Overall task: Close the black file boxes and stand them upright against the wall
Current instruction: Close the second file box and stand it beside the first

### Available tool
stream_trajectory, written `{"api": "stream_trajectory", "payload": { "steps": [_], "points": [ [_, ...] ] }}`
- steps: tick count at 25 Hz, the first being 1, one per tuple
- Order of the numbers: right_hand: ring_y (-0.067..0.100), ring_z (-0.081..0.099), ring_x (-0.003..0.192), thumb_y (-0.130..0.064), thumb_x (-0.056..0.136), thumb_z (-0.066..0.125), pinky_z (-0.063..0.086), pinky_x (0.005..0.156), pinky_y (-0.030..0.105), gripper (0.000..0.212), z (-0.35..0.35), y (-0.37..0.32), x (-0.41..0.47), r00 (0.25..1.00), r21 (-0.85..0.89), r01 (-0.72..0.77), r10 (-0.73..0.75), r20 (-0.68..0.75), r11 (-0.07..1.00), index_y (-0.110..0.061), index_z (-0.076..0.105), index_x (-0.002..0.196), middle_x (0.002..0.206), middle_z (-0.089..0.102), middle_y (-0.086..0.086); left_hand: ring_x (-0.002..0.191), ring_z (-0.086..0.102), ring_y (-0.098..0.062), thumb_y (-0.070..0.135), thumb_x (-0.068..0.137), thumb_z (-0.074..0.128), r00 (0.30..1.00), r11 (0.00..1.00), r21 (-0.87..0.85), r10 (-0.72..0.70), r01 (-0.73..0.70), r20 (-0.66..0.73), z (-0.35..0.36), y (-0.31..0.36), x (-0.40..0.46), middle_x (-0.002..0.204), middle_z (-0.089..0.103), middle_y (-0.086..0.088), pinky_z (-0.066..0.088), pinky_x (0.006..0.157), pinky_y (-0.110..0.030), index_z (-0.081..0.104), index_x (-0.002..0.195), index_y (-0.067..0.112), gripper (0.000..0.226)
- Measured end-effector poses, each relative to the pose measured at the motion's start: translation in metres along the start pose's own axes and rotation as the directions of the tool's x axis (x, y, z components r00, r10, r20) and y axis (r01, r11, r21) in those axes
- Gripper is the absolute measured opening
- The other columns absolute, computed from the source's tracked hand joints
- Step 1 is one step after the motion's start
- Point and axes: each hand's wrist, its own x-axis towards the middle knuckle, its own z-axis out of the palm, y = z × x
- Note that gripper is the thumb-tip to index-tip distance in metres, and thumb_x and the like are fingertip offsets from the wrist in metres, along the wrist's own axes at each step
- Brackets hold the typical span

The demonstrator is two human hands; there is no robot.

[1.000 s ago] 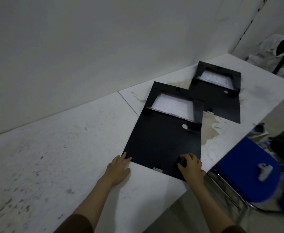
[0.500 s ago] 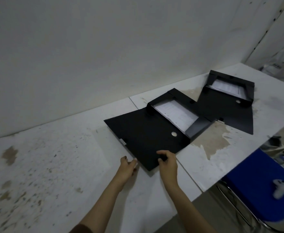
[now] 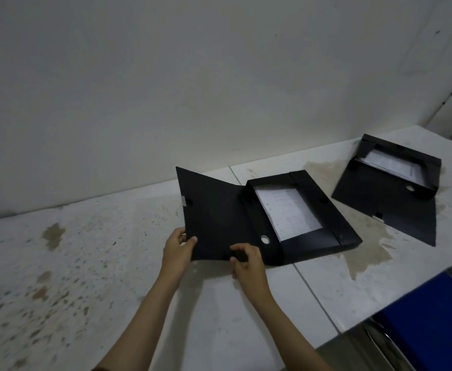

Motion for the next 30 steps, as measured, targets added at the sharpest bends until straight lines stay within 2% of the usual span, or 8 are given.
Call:
{"api": "stream_trajectory", "payload": {
  "steps": [5, 9, 13, 17, 20, 23, 27, 30],
  "points": [
    [0.023, 0.047, 0.117, -0.005, 0.084, 0.06, 0.042, 0.1, 0.037, 0.032, -0.034, 0.03, 0.01, 0.983, -0.366, 0.013, -0.078, -0.163, 0.931, -0.012, 0.055, 0.115, 0.128, 0.048, 0.01, 0.099, 0.063, -0.03, 0.016, 0.089, 0.054, 0.952, 0.991, -0.099, 0.055, -0.089, -0.3, -0.059, 0.007, 0.003, 0.11, 0.065, -0.014, 0.054, 0.088, -0.046, 0.06, 0.109, 0.013, 0.02],
    [0.033, 0.005, 0.145, -0.037, 0.087, 0.055, 0.007, 0.113, 0.059, 0.048, -0.042, 0.051, 0.017, 0.991, -0.686, -0.133, 0.108, -0.08, 0.715, -0.031, 0.04, 0.133, 0.155, 0.022, 0.004, 0.088, 0.063, -0.025, 0.026, 0.088, 0.056, 0.853, 0.977, -0.109, 0.104, -0.185, -0.511, -0.09, 0.016, -0.007, 0.089, 0.066, -0.008, 0.054, 0.084, -0.043, 0.064, 0.09, 0.016, 0.013],
    [0.034, -0.012, 0.144, -0.055, 0.086, 0.047, -0.002, 0.111, 0.062, 0.058, -0.022, 0.054, 0.009, 0.981, -0.764, -0.084, 0.188, 0.05, 0.64, -0.043, 0.027, 0.138, 0.159, -0.001, -0.004, 0.07, 0.056, -0.013, 0.031, 0.088, 0.056, 0.779, 0.949, -0.116, 0.166, -0.292, -0.605, -0.09, 0.028, -0.02, 0.071, 0.06, 0.001, 0.049, 0.071, -0.029, 0.064, 0.081, 0.012, 0.021],
    [0.036, -0.013, 0.143, -0.052, 0.086, 0.048, -0.001, 0.113, 0.058, 0.06, 0.002, 0.045, 0.0, 0.961, -0.759, 0.035, 0.186, 0.203, 0.65, -0.045, 0.022, 0.14, 0.159, 0.004, -0.005, 0.056, 0.048, -0.001, 0.028, 0.088, 0.057, 0.704, 0.904, -0.069, 0.278, -0.421, -0.653, -0.072, 0.04, -0.035, 0.064, 0.054, 0.004, 0.04, 0.057, -0.013, 0.059, 0.076, 0.009, 0.023],
    [0.033, -0.002, 0.145, -0.048, 0.09, 0.045, 0.005, 0.115, 0.052, 0.049, 0.009, 0.03, -0.001, 0.947, -0.694, 0.08, 0.162, 0.276, 0.715, -0.04, 0.033, 0.137, 0.157, 0.017, -0.004, 0.059, 0.052, 0.0, 0.02, 0.087, 0.058, 0.712, 0.859, 0.04, 0.449, -0.511, -0.54, -0.048, 0.044, -0.052, 0.066, 0.056, 0.006, 0.04, 0.056, -0.008, 0.057, 0.073, 0.016, 0.015],
    [0.027, 0.038, 0.133, -0.039, 0.094, 0.043, 0.032, 0.109, 0.047, 0.036, 0.001, 0.009, 0.012, 0.961, -0.449, -0.026, 0.147, 0.235, 0.893, -0.027, 0.05, 0.127, 0.138, 0.05, 0.003, 0.077, 0.058, -0.003, 0.023, 0.084, 0.061, 0.766, 0.815, 0.174, 0.58, -0.553, -0.277, -0.022, 0.034, -0.063, 0.081, 0.06, 0.005, 0.045, 0.068, -0.008, 0.057, 0.084, 0.02, 0.005],
    [0.024, 0.058, 0.111, -0.037, 0.097, 0.031, 0.046, 0.099, 0.04, 0.035, -0.013, -0.03, 0.028, 0.938, 0.099, -0.251, 0.217, 0.269, 0.963, -0.022, 0.052, 0.121, 0.123, 0.06, 0.005, 0.1, 0.05, 0.0, 0.041, 0.074, 0.057, 0.78, 0.688, 0.418, 0.62, -0.594, 0.087, 0.004, 0.011, -0.06, 0.109, 0.053, 0.013, 0.044, 0.085, -0.014, 0.054, 0.11, 0.027, 0.039],
    [0.024, 0.059, 0.111, -0.045, 0.095, 0.034, 0.048, 0.099, 0.044, 0.042, -0.02, -0.048, 0.035, 0.951, 0.271, -0.258, 0.195, 0.24, 0.927, -0.024, 0.052, 0.125, 0.121, 0.062, 0.005, 0.125, 0.03, 0.003, 0.048, 0.077, 0.058, 0.804, 0.603, 0.544, 0.522, -0.583, 0.284, 0.012, -0.01, -0.049, 0.138, 0.037, 0.02, 0.031, 0.109, -0.022, 0.04, 0.131, 0.035, 0.058]
  ]
}}
